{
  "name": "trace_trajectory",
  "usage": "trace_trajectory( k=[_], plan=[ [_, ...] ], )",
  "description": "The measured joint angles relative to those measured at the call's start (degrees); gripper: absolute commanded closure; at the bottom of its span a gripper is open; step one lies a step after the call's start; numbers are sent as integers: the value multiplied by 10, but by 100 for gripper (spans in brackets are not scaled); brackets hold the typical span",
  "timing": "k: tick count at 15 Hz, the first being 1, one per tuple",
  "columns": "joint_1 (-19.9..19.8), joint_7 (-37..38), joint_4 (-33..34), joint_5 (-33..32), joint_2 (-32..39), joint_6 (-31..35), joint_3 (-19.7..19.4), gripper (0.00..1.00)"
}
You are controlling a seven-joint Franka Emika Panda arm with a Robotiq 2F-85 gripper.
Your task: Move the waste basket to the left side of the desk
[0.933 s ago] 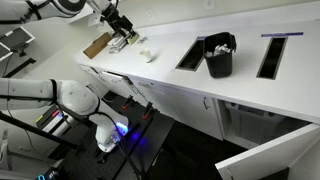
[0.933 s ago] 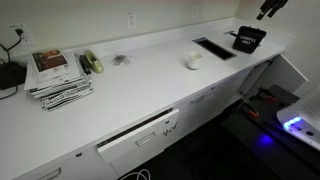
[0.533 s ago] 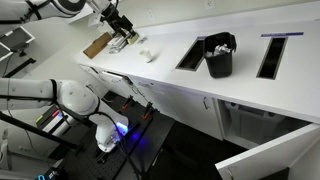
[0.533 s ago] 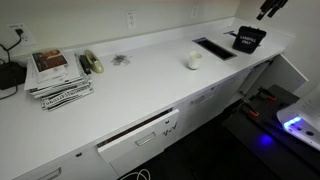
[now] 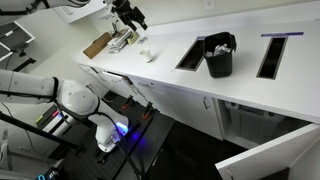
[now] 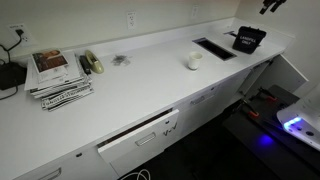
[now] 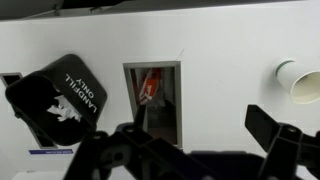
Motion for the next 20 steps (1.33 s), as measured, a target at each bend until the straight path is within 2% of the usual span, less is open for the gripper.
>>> trace_trajectory(
  k=[7, 10, 13, 20],
  plan=[
    [-24, -148, 144, -32, 193, 35, -73, 0],
    [-39, -215, 189, -5, 275, 50, -89, 0],
    [-64, -256, 224, 25, 344, 56, -89, 0],
    [-73, -261, 245, 29, 367, 57, -85, 0]
  ],
)
